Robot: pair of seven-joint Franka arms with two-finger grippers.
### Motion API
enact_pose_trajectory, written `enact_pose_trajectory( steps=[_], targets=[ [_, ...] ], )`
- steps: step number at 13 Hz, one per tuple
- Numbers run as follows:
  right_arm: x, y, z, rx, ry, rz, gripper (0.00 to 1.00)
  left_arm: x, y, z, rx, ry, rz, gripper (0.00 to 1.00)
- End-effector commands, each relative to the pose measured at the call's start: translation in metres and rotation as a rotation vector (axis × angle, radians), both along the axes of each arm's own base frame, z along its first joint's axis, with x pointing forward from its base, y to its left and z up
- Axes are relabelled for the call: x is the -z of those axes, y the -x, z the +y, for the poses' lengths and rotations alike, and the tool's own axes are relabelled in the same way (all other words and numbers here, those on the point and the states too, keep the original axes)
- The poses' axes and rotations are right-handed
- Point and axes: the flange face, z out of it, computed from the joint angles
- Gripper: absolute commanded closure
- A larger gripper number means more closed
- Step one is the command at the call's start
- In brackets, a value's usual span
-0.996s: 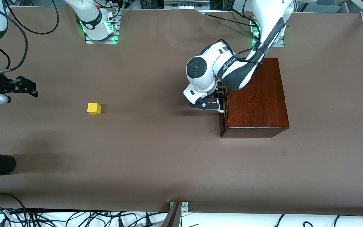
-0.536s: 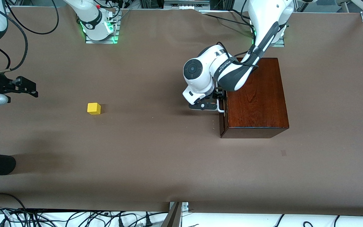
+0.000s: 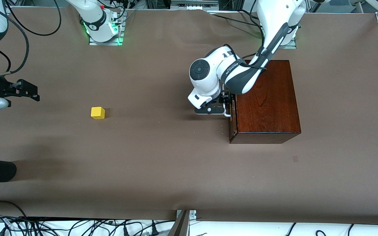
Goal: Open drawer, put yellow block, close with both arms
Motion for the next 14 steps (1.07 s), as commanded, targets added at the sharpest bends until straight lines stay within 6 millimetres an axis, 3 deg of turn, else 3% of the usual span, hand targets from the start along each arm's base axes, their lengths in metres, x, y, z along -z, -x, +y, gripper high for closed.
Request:
enact_pose_trajectory(
  steps=[1,6,9,14],
  targets=[
    [-0.007,0.001,0.001,-0.011,-0.016,-0.008,0.00,0.011,0.005,-0.026,0.004,0.021,-0.018,0.00],
    [-0.008,0.000,0.000,-0.009,-0.016,-0.010,0.00,0.004,0.008,-0.059,0.017,0.081,-0.043,0.00],
    [-0.007,0.000,0.000,-0.008,-0.016,-0.008,0.00,-0.008,0.006,-0.068,0.009,0.101,-0.063,0.00],
    [-0.007,0.000,-0.002,0.003,-0.013,-0.010,0.00,-0.003,0.021,-0.087,0.018,0.104,-0.064,0.00]
  ],
)
